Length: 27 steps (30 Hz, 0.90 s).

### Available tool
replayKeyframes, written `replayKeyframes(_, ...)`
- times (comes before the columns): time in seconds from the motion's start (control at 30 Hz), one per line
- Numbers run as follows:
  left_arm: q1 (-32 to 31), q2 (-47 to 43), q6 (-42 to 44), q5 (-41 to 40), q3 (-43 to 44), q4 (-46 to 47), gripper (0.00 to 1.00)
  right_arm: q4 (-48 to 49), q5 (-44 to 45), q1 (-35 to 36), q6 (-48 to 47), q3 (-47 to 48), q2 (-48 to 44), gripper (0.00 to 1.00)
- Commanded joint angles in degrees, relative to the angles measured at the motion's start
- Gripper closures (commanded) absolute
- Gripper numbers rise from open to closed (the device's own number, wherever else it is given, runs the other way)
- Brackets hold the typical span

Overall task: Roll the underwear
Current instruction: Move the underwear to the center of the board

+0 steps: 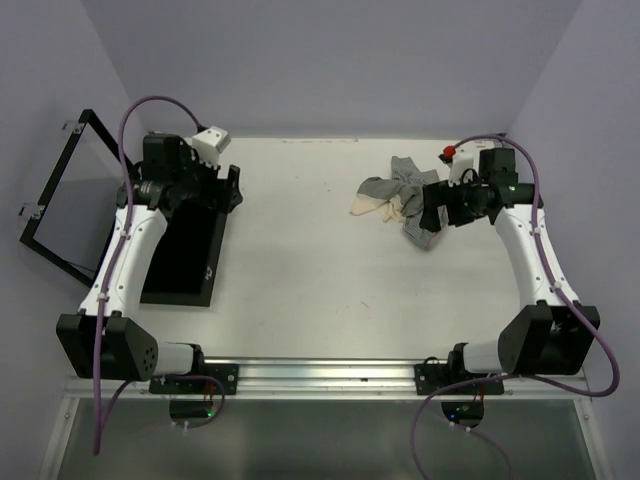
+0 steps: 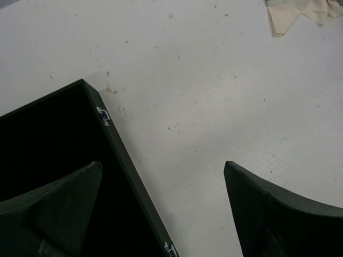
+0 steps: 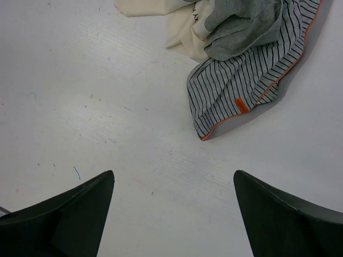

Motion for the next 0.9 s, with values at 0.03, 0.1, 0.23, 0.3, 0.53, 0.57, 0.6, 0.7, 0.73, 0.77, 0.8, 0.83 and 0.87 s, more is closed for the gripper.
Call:
replayKeyframes(0.03,-2.69,-0.72,6.76,1.16,-0.94,3.11,0.0,3.17,-1.11,-0.17,3.26,0.05,0.62,0.04)
replayKeyframes(0.1,-4.71,-0.55,6.6,-1.63,-1.91,5.29,0.0,3.18,-0.24,-0.17,3.62,0.66,3.07,0.07)
replayKeyframes(0.23,-10.95,1.03,3.88,-0.78,-3.49,9.35,0.0,2.39,3.81,-0.17,3.98,1.63,9.23,0.23)
replayKeyframes(0.3,-11.93,3.49,2.64,0.71,-2.88,11.02,0.0,2.3,4.25,-0.26,4.59,1.2,11.86,0.3)
replayKeyframes(0.53,-21.68,13.06,1.15,-4.9,1.68,15.24,0.08,2.74,5.74,-0.26,5.99,2.68,19.85,0.42)
replayKeyframes(0.57,-21.86,14.38,0.01,-4.3,2.65,15.16,0.08,2.56,6.01,-0.26,6.17,2.6,20.48,0.42)
replayKeyframes(0.6,-21.86,16.92,-0.35,-3.33,4.92,14.9,0.08,2.56,6.27,-0.26,6.61,2.43,21.27,0.42)
replayKeyframes(0.7,-21.86,19.84,-1.84,-2.27,7.22,14.98,0.09,2.3,7.32,-0.26,7.66,1.63,23.38,0.42)
replayKeyframes(0.73,-21.78,19.93,-2.28,-2.09,7.06,15.5,0.09,2.38,7.94,-0.18,7.75,1.55,23.82,0.42)
replayKeyframes(0.77,-21.86,19.93,-2.72,-2.09,6.71,16.64,0.09,2.39,8.03,-0.26,7.67,1.28,24.79,0.42)
replayKeyframes(0.8,-21.86,19.76,-2.98,-2.01,5.57,17.17,0.09,2.21,8.12,-0.18,7.75,1.11,25.14,0.42)
replayKeyframes(0.83,-21.86,19.49,-3.16,-2.0,4.86,17.88,0.09,2.12,7.68,-0.26,7.49,0.84,25.67,0.42)
replayKeyframes(0.87,-21.86,19.14,-3.42,-2.09,4.33,18.67,0.09,2.12,6.81,-0.26,7.4,0.58,26.02,0.42)
